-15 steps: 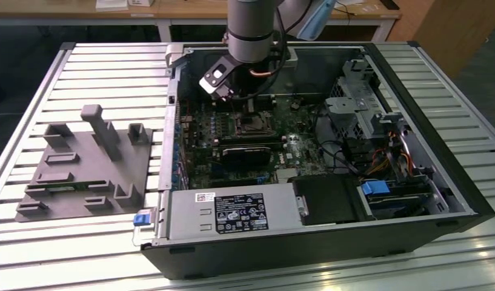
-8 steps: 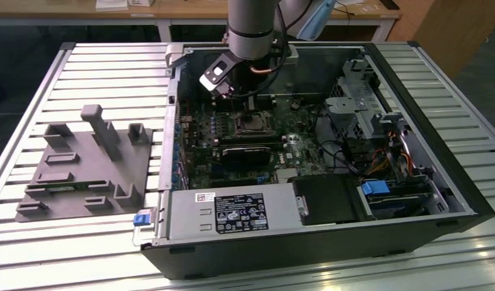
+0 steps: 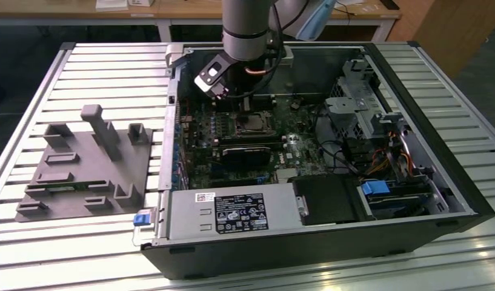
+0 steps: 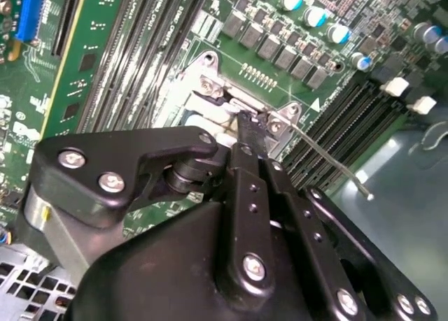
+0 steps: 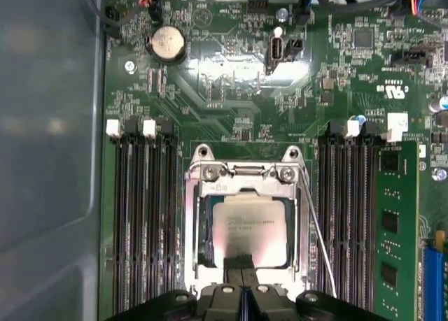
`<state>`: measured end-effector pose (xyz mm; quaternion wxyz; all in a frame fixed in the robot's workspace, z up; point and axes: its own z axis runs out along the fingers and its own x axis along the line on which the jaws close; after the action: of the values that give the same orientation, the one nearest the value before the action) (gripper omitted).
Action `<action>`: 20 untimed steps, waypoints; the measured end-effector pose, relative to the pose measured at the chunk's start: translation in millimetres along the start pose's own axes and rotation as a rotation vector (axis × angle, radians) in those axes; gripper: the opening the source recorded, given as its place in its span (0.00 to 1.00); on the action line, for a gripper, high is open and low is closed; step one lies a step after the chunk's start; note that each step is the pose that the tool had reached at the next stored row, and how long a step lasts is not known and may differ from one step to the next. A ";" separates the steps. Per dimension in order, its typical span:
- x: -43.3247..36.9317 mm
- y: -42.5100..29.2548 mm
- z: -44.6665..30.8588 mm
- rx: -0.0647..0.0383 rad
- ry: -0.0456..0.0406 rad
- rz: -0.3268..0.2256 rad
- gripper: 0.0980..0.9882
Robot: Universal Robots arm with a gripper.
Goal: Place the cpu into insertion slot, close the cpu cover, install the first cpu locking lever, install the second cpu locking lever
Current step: 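Close the cpu cover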
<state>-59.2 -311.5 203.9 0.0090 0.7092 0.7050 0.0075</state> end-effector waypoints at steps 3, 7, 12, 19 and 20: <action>0.0 -0.1 3.3 0.000 -0.0014 0.000 0.03; 0.0 1.5 4.8 0.000 -0.0024 0.000 0.03; 0.1 4.5 4.5 0.000 -0.0016 0.000 0.03; 0.1 4.8 -2.3 0.000 -0.0019 0.000 0.03; 0.0 5.2 -2.3 0.000 -0.0018 0.000 0.03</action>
<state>-54.0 -311.5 206.3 0.0097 0.7091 0.7050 0.0069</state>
